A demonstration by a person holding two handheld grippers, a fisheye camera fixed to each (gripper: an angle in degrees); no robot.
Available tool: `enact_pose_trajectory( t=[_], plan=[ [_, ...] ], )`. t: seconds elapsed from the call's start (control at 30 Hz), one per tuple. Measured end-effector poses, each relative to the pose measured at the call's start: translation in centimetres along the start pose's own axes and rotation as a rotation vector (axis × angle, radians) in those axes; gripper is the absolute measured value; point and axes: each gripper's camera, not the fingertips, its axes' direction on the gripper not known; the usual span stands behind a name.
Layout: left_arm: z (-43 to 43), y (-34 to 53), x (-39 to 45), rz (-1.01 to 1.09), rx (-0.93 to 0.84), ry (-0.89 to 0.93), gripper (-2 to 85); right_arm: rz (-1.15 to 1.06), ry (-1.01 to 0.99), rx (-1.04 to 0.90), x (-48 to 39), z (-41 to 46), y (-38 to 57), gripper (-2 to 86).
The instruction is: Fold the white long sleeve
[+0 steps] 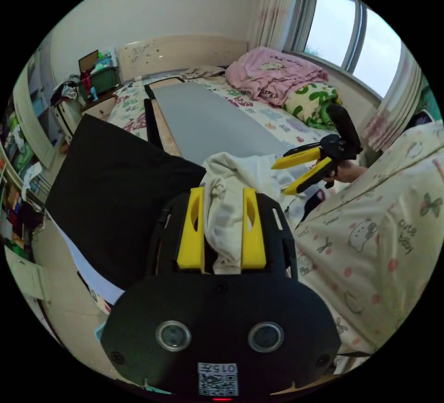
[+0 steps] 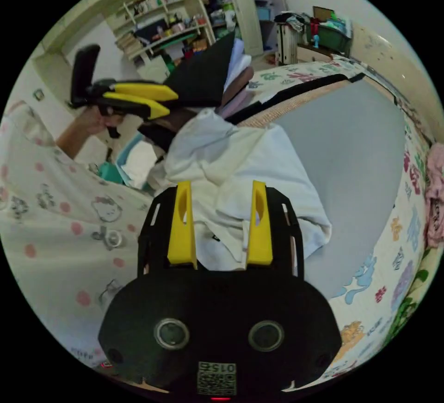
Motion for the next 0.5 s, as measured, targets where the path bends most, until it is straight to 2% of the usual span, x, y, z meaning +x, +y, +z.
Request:
enact_pose_trajectory(
  t=[0.13,0.27,0.37,0.43,0.5],
  plan=[
    [3.3,1.7,0.7,0.008,-0.022,-0.092,12.0,0.031,0.085,-0.085,-2.1,0.9,-4.5,14.2],
    [6.7,4.0,-0.9,-0.066,-0.052,-0.227,11.1,0.088,0.101,-0.085,-3.1,-2.8,-10.0,7.7],
    [7.5,6.5,-2.5,-0.115,-0.074,-0.216,3.0,0.226,0.041,0.026,-1.7,-8.7,-12.3,4.8],
    [4.9,8.2,-3.8,-0.164,0.018,-0.145,1.4,0.352,0.026,0.152,-0.1,-14.0,-12.6,4.6],
    [1.4,9.4,-4.9,-0.212,0.146,-0.079,0.7,0.499,0.031,0.367,1.8,-22.6,-11.6,4.3]
  ],
)
